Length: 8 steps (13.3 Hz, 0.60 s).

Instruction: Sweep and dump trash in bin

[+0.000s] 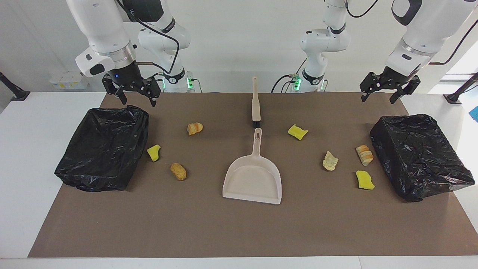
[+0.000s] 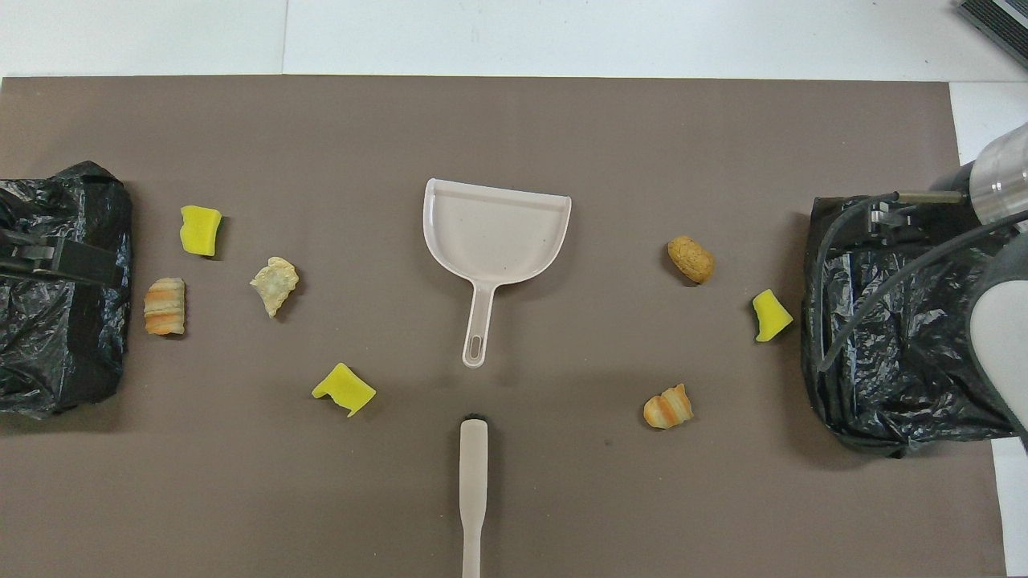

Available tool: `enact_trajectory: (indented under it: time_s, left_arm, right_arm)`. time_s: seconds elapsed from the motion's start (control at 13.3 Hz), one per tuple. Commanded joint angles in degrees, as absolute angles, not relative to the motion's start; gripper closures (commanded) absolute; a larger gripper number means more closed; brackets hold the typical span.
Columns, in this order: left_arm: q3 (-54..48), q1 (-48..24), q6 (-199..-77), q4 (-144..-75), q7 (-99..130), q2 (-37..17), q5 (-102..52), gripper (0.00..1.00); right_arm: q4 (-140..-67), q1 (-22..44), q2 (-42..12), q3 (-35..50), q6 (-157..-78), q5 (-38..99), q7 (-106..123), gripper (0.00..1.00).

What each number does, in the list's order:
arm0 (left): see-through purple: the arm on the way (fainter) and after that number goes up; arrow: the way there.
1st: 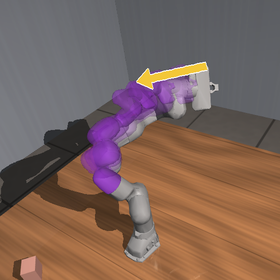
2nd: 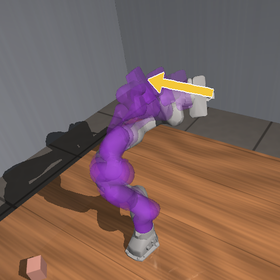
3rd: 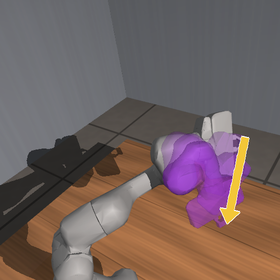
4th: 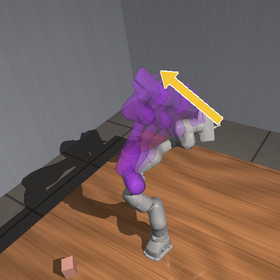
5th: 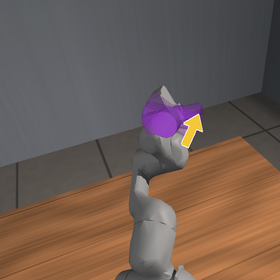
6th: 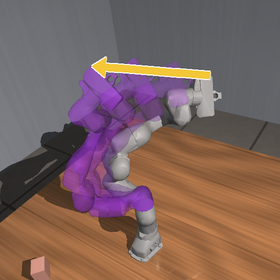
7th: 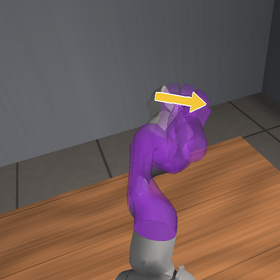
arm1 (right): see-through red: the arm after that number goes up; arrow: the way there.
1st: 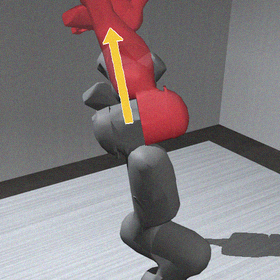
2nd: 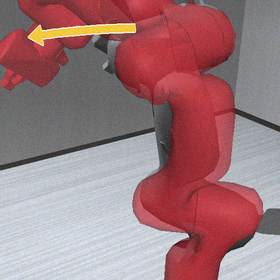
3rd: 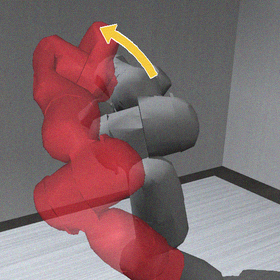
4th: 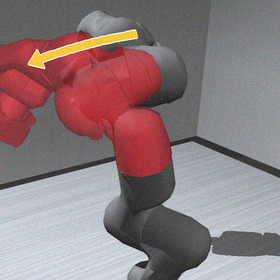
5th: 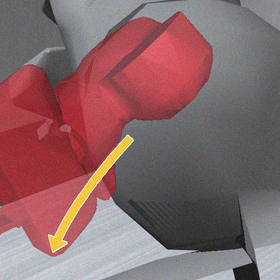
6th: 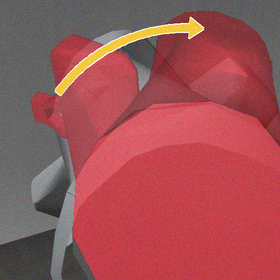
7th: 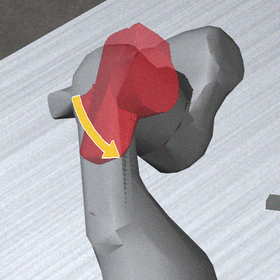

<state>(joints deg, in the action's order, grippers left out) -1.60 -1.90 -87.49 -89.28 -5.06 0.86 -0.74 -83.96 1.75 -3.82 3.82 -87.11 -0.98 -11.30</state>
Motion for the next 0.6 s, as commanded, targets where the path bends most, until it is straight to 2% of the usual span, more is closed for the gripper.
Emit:
enact_trajectory:
  time_s: [0.0,0.53]
  left_arm:
    - [-1.3,-2.0,-86.5,-89.8,-5.5,1.6,-1.3,0.00]
    - [-1.4,-2.2,-86.8,-92.0,-5.4,2.8,-1.6,0.00]
  right_arm:
    - [-85.0,1.5,-2.8,3.8,-87.6,1.1,-10.2,0.00]
    - [-84.9,4.4,-4.3,4.3,-91.2,0.3,-11.2,0.00]
